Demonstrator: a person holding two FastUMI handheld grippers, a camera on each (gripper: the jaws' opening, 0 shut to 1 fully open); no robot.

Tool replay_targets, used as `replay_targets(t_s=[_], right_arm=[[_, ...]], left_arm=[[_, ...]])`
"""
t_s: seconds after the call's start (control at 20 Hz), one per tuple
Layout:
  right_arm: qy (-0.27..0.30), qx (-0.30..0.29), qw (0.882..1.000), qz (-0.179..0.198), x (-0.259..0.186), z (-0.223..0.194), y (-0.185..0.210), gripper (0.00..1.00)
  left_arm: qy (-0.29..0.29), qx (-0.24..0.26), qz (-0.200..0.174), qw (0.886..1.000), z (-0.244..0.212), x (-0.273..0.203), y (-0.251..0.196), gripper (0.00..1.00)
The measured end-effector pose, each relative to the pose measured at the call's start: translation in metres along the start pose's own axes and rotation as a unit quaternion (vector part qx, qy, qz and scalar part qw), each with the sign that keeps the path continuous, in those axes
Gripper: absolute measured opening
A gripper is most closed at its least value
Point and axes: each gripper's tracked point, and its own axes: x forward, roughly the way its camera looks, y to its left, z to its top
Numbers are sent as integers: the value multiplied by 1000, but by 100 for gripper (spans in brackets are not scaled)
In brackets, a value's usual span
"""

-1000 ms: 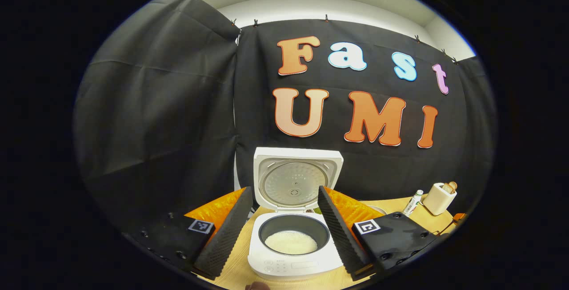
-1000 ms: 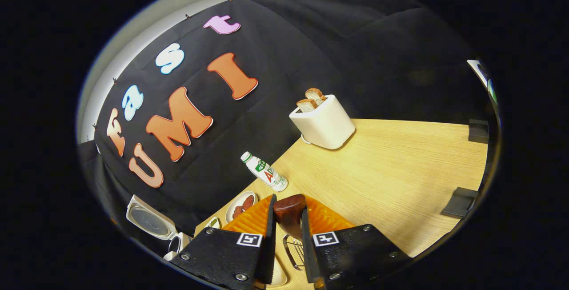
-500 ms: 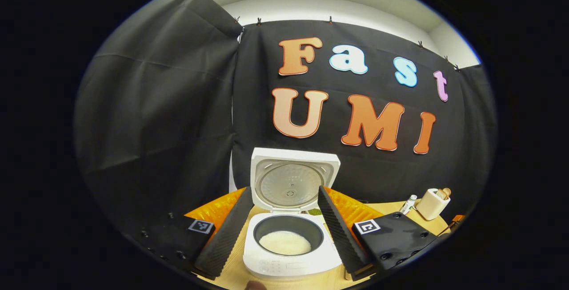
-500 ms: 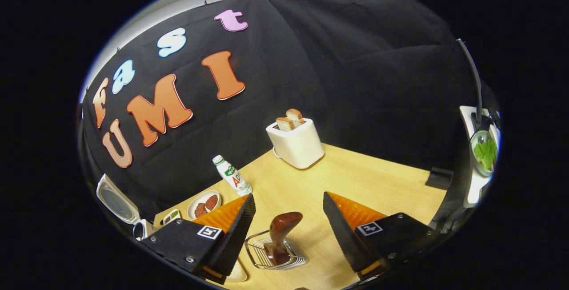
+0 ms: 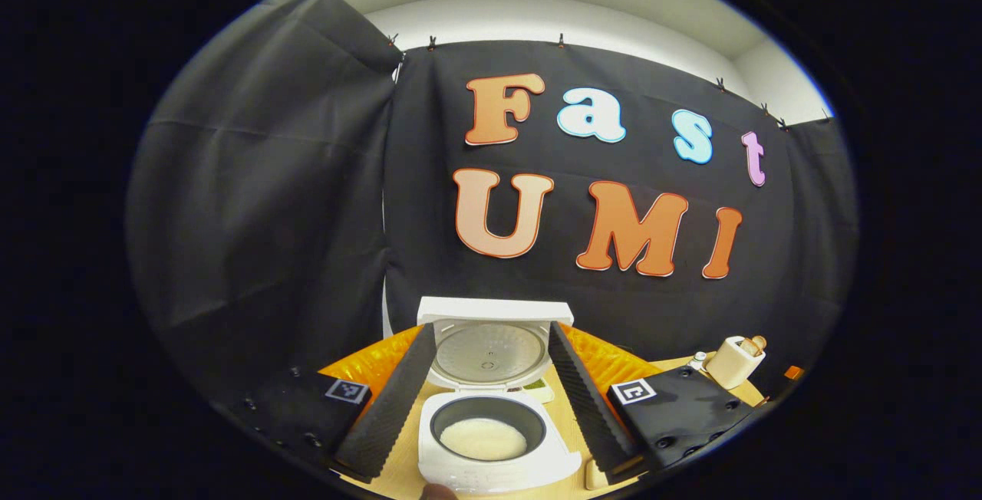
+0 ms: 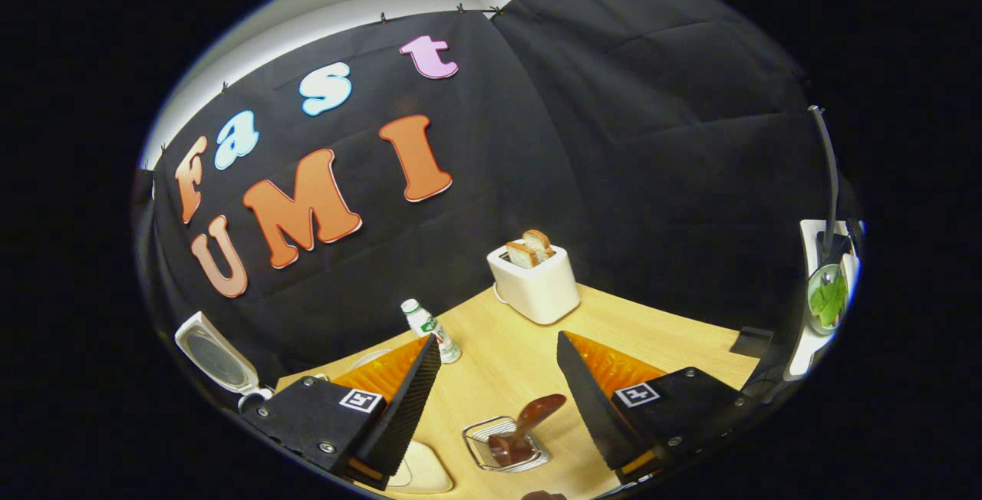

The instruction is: Close the left gripper, press the button to open the rice cooker; take a wooden spoon from the chopstick holder with the right hand, scoop a spoonful of rice and pour it into the rice cooker, then put the wooden spoon back into the chopstick holder.

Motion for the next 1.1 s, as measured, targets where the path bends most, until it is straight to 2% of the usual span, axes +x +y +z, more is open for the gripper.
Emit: replay_targets(t_s=[0.25, 0.45, 0.6, 0.85, 0.95, 1.1], right_arm=[[-3, 9, 999, 31, -6, 2, 26, 95], [10, 26, 999, 41, -11, -10, 28, 95], [24, 33, 999, 35, -11, -27, 17, 95], [46, 48, 998, 17, -12, -46, -2, 95], [51, 47, 997, 15, -11, -48, -5, 94], [55, 47, 997, 13, -10, -49, -6, 95]], left_arm=[[11, -5, -13, 1000, 23, 42, -16, 98], [45, -20, -18, 999, 23, 94, -25, 99], [72, -12, -5, 997, 19, 140, -21, 99], [137, 8, 0, 990, -10, 203, -20, 99], [162, 27, 10, 986, -26, 218, -12, 99], [192, 24, 21, 981, -49, 235, -6, 99]])
